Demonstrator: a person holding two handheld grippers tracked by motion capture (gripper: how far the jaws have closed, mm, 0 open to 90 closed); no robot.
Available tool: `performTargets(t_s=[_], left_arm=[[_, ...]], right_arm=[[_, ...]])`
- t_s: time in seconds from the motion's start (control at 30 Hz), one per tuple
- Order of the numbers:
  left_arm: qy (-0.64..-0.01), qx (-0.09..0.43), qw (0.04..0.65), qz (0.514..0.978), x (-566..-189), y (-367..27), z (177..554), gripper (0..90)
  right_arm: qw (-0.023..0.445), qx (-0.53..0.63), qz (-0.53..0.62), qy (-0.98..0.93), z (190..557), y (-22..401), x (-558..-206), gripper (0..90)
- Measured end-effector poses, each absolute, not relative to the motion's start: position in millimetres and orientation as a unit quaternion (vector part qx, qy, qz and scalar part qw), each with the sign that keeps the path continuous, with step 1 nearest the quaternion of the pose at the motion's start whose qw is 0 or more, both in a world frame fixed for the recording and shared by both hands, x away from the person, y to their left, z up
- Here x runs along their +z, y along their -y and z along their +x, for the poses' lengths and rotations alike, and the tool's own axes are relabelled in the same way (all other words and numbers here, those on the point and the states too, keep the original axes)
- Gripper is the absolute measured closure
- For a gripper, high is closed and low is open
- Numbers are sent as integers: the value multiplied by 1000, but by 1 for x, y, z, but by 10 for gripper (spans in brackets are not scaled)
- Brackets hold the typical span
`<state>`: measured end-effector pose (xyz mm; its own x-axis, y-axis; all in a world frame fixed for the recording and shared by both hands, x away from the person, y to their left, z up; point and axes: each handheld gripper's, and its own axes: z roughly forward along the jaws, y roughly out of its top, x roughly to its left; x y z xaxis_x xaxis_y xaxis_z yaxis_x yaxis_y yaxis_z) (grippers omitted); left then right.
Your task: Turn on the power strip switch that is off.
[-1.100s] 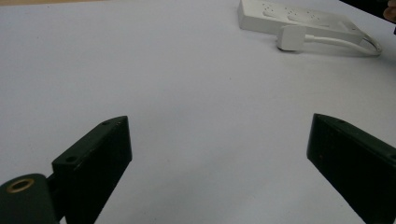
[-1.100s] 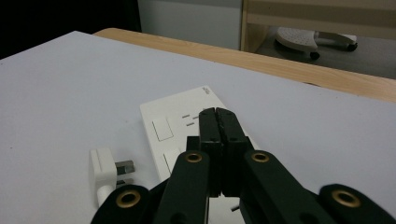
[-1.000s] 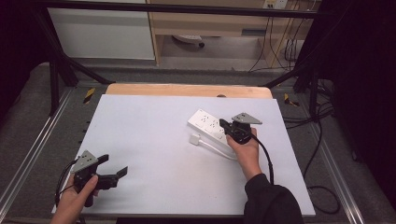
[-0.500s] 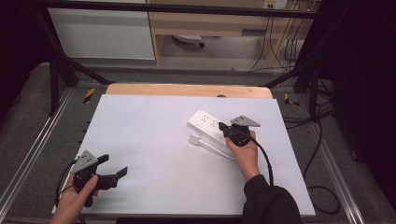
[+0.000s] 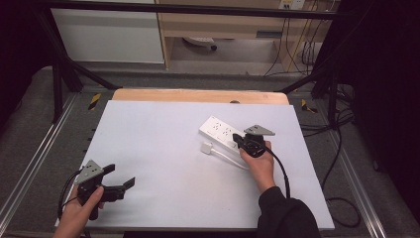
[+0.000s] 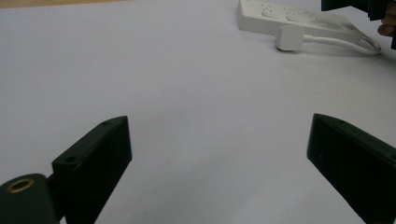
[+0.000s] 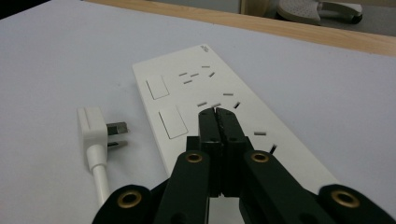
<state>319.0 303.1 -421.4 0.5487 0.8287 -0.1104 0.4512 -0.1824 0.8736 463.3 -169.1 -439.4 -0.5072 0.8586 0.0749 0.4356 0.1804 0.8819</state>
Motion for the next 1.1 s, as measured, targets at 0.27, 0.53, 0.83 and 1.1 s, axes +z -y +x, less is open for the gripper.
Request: performTargets(t_s=[0.27, 0.53, 0.83, 1.1], left_arm=[[-430, 200, 473, 742, -421, -303, 319, 67], [-429, 202, 473, 743, -421, -303, 319, 68], [-428, 202, 472, 743, -421, -303, 318, 68], [-427, 207, 470, 745, -420, -304, 319, 67]], right_arm=[[218, 445, 446, -745, 461, 168, -441, 900], [215, 438, 449, -749, 457, 168, -443, 900], [213, 436, 448, -751, 455, 169, -444, 900], [216, 435, 445, -753, 455, 166, -446, 900]])
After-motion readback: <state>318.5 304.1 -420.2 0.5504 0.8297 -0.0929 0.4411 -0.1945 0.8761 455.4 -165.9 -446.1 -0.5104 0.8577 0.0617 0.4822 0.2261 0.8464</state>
